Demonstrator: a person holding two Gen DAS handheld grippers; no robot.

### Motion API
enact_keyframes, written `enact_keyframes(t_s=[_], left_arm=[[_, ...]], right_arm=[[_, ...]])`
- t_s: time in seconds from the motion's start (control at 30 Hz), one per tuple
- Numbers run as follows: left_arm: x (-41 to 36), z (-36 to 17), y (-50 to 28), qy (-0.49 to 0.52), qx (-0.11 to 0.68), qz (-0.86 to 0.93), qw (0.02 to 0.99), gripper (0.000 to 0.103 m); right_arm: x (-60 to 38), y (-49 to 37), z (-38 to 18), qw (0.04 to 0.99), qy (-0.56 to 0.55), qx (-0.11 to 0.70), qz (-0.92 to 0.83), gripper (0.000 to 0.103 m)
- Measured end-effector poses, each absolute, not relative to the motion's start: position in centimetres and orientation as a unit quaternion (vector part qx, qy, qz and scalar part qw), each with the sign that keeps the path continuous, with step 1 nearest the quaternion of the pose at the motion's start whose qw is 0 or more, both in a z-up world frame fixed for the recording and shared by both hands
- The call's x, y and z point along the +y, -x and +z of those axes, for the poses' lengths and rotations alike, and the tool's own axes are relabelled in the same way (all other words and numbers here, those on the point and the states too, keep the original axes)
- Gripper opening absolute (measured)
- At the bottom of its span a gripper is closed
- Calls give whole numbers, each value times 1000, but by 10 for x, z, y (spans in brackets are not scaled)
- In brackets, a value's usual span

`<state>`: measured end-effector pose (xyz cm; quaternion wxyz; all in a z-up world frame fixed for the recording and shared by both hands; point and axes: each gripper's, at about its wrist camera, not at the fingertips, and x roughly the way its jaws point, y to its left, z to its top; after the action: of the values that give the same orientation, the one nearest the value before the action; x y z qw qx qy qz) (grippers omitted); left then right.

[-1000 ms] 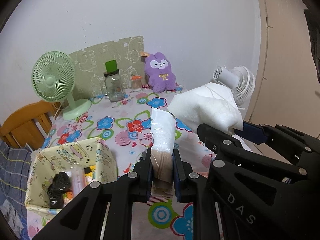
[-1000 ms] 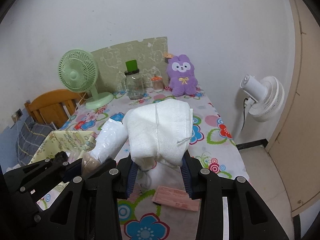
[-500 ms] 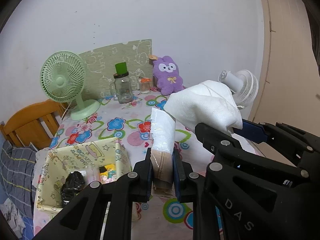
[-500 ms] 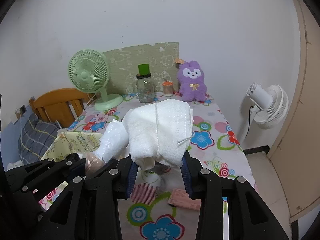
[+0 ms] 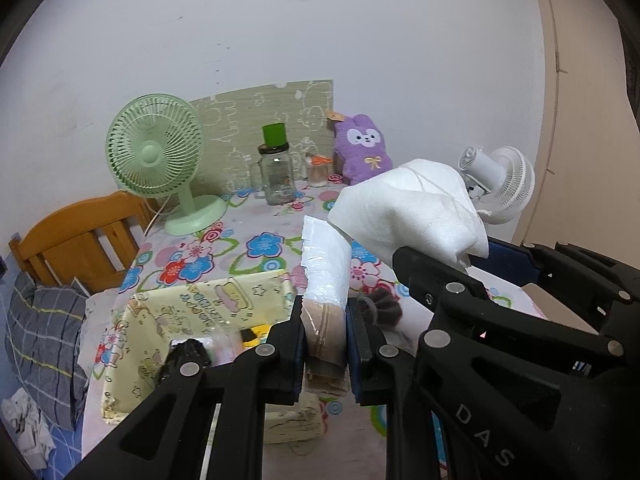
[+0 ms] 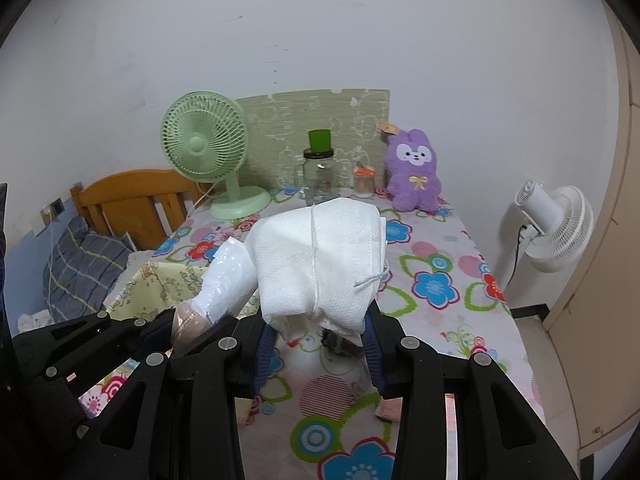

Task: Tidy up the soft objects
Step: 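Lift and carry the white roll and white towel over the box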

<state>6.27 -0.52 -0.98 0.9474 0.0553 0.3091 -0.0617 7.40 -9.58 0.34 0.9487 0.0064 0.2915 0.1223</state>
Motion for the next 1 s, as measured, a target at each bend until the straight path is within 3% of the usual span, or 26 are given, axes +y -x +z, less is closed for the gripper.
enact_keyframes(t_s=[1.0], left_arm=[[89,-36,-85,-25,329,6,944,17]], right_arm=[[1,-103,-19,930,14,312,193,42]])
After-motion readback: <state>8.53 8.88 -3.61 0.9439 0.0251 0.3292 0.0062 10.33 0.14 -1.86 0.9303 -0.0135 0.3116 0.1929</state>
